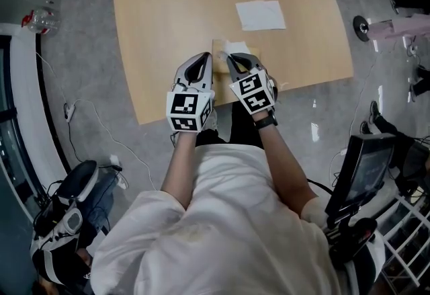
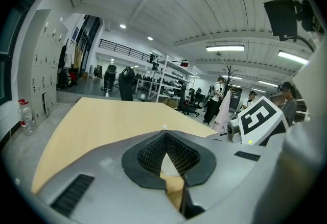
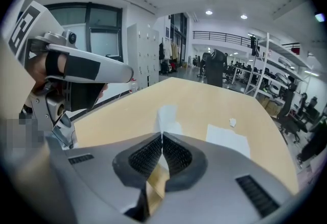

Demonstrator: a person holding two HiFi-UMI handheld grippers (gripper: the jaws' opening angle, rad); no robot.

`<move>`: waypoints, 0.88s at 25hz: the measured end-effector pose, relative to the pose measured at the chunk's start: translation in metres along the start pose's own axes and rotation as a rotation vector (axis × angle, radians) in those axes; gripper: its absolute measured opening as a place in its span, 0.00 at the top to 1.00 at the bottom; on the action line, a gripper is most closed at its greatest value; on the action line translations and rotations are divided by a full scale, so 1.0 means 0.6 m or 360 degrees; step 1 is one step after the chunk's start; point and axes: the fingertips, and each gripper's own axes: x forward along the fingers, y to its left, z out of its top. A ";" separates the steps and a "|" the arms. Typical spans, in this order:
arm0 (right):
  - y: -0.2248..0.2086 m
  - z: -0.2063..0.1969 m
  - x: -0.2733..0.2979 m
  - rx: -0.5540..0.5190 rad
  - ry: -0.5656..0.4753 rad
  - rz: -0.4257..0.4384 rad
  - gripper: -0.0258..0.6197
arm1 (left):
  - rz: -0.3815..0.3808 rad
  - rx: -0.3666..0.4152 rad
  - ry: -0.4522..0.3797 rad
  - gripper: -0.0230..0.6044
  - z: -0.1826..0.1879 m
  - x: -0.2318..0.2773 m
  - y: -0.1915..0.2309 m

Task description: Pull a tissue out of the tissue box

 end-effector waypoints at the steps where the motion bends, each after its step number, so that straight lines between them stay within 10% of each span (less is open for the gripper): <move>1: 0.000 0.004 -0.007 0.0002 -0.0013 -0.0015 0.95 | -0.0006 0.0007 -0.0009 0.98 0.004 -0.005 -0.003; 22: 0.011 0.186 -0.238 0.0090 -0.0742 -0.0481 0.95 | -0.0186 0.0244 -0.0371 0.98 0.155 -0.113 -0.067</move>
